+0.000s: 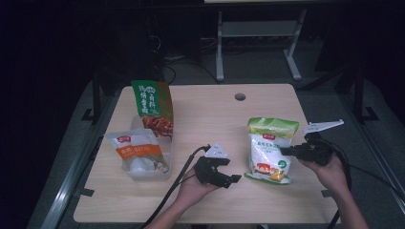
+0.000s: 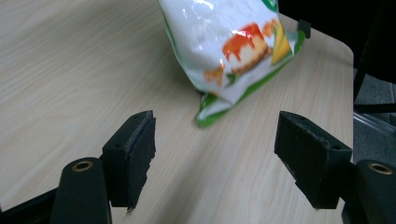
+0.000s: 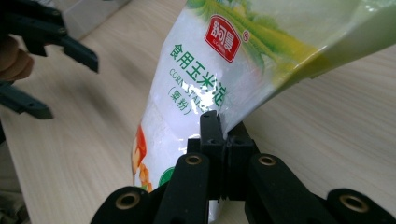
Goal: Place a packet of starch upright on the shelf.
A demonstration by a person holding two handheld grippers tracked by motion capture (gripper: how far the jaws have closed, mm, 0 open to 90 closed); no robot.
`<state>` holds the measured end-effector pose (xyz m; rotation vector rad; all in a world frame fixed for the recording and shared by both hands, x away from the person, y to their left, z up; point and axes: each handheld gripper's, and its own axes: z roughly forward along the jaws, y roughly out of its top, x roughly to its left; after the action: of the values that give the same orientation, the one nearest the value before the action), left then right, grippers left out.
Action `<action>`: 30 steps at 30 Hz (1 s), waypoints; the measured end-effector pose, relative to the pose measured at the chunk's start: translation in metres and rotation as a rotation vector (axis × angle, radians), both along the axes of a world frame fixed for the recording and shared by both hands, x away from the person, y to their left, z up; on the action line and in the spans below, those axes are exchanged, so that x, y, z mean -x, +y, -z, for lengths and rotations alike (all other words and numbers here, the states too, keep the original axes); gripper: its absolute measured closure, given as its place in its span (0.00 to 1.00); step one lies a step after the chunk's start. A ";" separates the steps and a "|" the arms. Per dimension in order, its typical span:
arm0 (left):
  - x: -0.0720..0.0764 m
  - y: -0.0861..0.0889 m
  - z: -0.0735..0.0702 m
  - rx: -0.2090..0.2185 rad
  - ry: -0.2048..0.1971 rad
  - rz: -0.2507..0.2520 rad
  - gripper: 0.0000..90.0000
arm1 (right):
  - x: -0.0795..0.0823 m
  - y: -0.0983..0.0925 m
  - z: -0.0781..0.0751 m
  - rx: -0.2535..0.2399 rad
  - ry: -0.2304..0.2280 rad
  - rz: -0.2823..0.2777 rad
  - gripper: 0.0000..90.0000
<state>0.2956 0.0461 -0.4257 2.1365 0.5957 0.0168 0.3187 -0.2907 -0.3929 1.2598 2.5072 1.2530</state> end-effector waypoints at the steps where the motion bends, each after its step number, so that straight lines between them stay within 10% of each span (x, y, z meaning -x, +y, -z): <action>1: -0.002 -0.003 -0.001 0.001 0.002 0.001 0.32 | 0.002 0.001 -0.001 0.000 -0.010 -0.009 0.98; 21: -0.023 -0.033 -0.008 0.051 0.053 0.023 0.45 | 0.030 0.022 -0.009 0.004 -0.112 -0.173 0.97; 30: -0.025 -0.030 -0.010 0.082 0.090 0.030 0.70 | 0.034 0.037 -0.012 0.018 -0.125 -0.214 0.98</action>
<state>0.3210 0.0161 -0.4159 2.0749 0.6066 -0.1186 0.2850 -0.2534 -0.3808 0.8977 2.6093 1.3018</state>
